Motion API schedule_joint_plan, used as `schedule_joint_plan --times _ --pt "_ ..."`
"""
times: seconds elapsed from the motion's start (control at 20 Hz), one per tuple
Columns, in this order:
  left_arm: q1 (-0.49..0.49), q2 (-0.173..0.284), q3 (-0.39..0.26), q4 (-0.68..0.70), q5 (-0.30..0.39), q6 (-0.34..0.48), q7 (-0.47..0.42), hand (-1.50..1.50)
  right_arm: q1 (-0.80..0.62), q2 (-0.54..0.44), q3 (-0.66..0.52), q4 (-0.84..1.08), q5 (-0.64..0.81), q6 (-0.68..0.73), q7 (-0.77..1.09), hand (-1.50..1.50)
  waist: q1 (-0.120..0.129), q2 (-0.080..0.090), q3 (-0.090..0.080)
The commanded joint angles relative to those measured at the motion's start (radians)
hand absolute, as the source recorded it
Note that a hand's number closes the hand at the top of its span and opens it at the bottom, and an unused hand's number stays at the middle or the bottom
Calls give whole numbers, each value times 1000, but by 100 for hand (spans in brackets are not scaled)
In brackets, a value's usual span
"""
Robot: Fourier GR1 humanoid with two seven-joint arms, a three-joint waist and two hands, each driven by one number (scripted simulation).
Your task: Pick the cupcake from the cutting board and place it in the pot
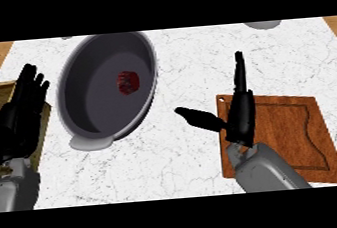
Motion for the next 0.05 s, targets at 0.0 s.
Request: schedule_joint_plan --times 0.0 --pt "37 1 20 -8 -7 -11 -11 0 87 -55 -42 -145 11 99 15 -150 -2 -1 0"
